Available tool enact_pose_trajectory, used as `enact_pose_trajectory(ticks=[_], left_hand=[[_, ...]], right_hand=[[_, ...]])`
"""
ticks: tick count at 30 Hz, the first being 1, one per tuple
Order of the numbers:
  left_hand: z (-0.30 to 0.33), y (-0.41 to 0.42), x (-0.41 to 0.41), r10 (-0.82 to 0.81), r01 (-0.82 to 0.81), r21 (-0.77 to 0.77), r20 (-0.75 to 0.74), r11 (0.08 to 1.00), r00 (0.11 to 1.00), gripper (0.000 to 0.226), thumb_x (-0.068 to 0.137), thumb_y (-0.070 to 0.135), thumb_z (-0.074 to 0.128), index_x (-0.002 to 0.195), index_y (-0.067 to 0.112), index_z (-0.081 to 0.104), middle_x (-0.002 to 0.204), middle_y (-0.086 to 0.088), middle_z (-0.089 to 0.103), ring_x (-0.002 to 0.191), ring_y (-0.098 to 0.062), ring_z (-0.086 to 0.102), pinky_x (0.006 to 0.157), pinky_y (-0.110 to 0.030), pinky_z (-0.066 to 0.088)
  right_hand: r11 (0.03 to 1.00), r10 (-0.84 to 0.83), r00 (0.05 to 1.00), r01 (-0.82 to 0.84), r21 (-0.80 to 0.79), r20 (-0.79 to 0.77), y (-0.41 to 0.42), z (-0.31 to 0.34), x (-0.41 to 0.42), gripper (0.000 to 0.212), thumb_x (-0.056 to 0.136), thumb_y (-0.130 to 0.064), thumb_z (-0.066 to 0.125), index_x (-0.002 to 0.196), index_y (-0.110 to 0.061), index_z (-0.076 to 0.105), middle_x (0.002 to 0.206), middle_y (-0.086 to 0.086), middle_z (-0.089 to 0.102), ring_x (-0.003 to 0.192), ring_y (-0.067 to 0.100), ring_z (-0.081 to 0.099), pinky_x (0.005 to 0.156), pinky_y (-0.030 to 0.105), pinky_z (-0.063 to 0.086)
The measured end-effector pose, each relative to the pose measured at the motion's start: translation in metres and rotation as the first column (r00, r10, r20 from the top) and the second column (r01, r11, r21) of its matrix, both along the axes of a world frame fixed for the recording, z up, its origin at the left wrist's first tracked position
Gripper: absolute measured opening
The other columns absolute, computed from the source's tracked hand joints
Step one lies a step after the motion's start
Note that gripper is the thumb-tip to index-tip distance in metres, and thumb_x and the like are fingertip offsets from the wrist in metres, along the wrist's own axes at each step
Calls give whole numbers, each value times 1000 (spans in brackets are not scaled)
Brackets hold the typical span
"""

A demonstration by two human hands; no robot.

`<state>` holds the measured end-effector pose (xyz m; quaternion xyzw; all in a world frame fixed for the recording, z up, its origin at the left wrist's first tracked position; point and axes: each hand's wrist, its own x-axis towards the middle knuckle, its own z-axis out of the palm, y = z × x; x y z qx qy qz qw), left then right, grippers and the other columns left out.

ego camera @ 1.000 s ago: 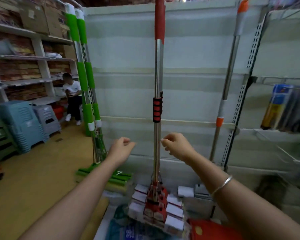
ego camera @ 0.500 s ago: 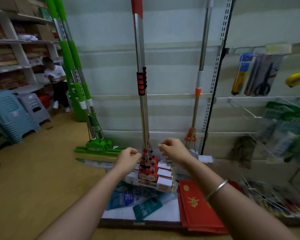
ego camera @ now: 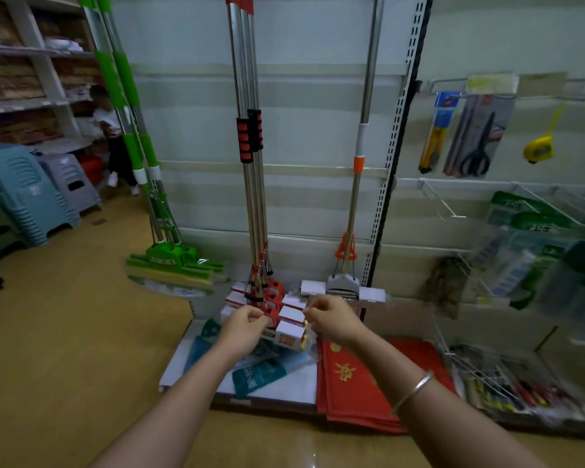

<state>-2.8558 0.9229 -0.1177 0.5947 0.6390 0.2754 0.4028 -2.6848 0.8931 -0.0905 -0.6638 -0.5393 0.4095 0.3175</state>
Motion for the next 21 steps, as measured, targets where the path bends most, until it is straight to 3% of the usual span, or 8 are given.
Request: enact_pose_trajectory(ticks=[4, 6, 8, 10, 14, 16, 19, 21], left_hand=[[-1, -16, 29, 9, -10, 7, 40, 1000, 999, 21, 91, 21, 55, 110, 11, 59, 108, -6, 61, 101, -21, 57, 81, -31, 45], [2, -22, 40, 2, -2, 15, 49, 1000, 999, 23, 91, 21, 55, 111, 11, 58, 108, -5, 60, 102, -21, 56, 82, -31, 45], [6, -25, 48, -16, 14, 26, 63, 1000, 998, 24, 92, 22, 55, 113, 11, 58, 106, -3, 59, 103, -21, 56, 85, -32, 46], [11, -25, 52, -31, 29, 38, 54, 999, 998, 23, 92, 23, 54, 112, 13, 58, 105, -2, 59, 102, -19, 56, 86, -33, 45], [21, -17, 51, -24, 20, 63, 54, 998, 998, 16, 91, 21, 55, 105, 14, 59, 102, -5, 63, 96, -20, 58, 77, -30, 45], [22, -10, 49, -17, 13, 66, 62, 998, 998, 13, 91, 21, 56, 102, 15, 58, 103, -6, 64, 98, -22, 59, 83, -34, 48], [24, -3, 46, -8, 6, 47, 33, 999, 999, 10, 91, 21, 56, 99, 15, 57, 102, -6, 64, 99, -23, 60, 89, -37, 49], [27, 5, 46, 17, -19, 58, 26, 998, 1000, 9, 91, 22, 56, 98, 16, 58, 95, -4, 65, 89, -20, 62, 83, -35, 51]], right_hand=[[1000, 5, 999, -6, 25, 54, -14, 1, 28, 19, 91, -17, 53, 80, -4, 61, 77, 11, 60, 75, 24, 60, 63, 29, 45], [999, -2, 997, -1, 40, 75, -19, 2, 39, 24, 90, -18, 53, 84, 3, 64, 79, 14, 63, 76, 22, 61, 65, 30, 47], [998, -5, 998, 1, 65, 68, -20, 4, 47, 30, 89, -19, 54, 93, 9, 63, 87, 21, 68, 79, 25, 63, 78, 40, 53], [997, -16, 999, 12, 80, 51, -21, 6, 52, 29, 90, -22, 54, 98, 4, 64, 98, 21, 68, 90, 30, 65, 87, 46, 53], [996, -27, 999, 25, 84, 26, -15, 9, 54, 23, 92, -22, 53, 97, -2, 64, 91, 15, 67, 84, 24, 62, 79, 40, 52], [996, -30, 1000, 30, 84, 0, -9, 11, 54, 27, 91, -20, 53, 97, 5, 63, 82, 12, 62, 78, 22, 58, 76, 39, 51], [997, -10, 1000, 11, 79, -6, -1, 15, 53, 27, 91, -18, 51, 100, 6, 62, 83, 13, 61, 79, 24, 59, 84, 47, 53], [996, 3, 1000, -5, 91, 17, 6, 18, 52, 25, 92, -19, 52, 100, 2, 63, 89, 14, 65, 84, 27, 62, 85, 47, 53]])
